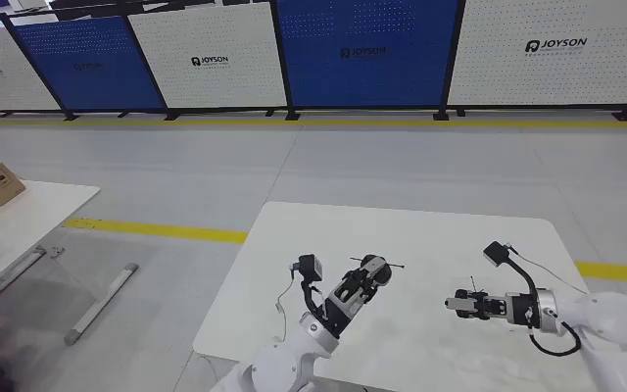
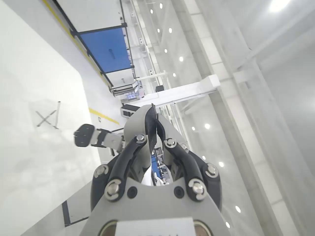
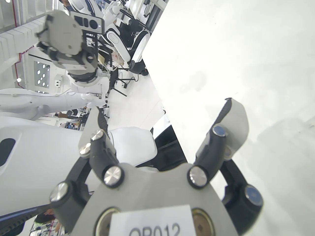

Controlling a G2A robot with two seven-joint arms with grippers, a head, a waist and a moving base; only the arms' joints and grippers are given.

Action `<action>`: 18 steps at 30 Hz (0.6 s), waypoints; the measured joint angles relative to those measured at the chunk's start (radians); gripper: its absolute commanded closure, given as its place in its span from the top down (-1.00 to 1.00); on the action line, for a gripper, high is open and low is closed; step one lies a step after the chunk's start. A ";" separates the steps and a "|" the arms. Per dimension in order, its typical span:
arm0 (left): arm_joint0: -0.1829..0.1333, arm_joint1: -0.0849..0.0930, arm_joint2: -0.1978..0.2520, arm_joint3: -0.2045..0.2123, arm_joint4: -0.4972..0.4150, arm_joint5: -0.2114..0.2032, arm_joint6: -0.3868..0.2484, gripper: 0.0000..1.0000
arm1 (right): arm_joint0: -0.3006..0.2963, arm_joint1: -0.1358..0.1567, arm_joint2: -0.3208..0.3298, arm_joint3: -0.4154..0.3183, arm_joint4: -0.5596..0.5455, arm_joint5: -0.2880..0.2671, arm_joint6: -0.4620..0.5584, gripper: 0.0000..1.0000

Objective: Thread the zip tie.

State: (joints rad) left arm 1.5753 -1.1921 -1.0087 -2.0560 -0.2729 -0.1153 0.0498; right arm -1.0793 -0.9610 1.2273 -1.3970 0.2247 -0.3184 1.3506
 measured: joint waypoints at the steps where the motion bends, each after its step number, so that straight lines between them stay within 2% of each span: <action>1: 0.008 0.001 -0.002 -0.014 0.006 0.000 -0.004 -1.00 | 0.000 0.000 0.000 0.000 0.000 0.000 0.000 1.00; 3: 0.021 0.002 -0.006 -0.034 0.012 0.009 -0.007 -1.00 | 0.000 0.000 0.000 0.000 0.000 0.000 0.000 1.00; 6: 0.022 0.002 -0.008 -0.027 0.024 0.046 -0.009 -1.00 | 0.000 0.000 0.000 0.000 0.000 0.000 0.000 1.00; 11: -0.014 -0.005 0.008 0.056 0.024 0.103 -0.007 -1.00 | 0.000 0.000 0.000 0.000 0.000 0.000 0.000 1.00; 18: -0.064 -0.019 0.047 0.191 0.016 0.134 -0.008 -1.00 | 0.000 0.000 0.000 0.000 0.000 0.000 0.000 1.00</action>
State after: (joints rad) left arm 1.5111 -1.2111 -0.9617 -1.8648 -0.2565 0.0182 0.0415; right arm -1.0793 -0.9610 1.2273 -1.3970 0.2247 -0.3184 1.3506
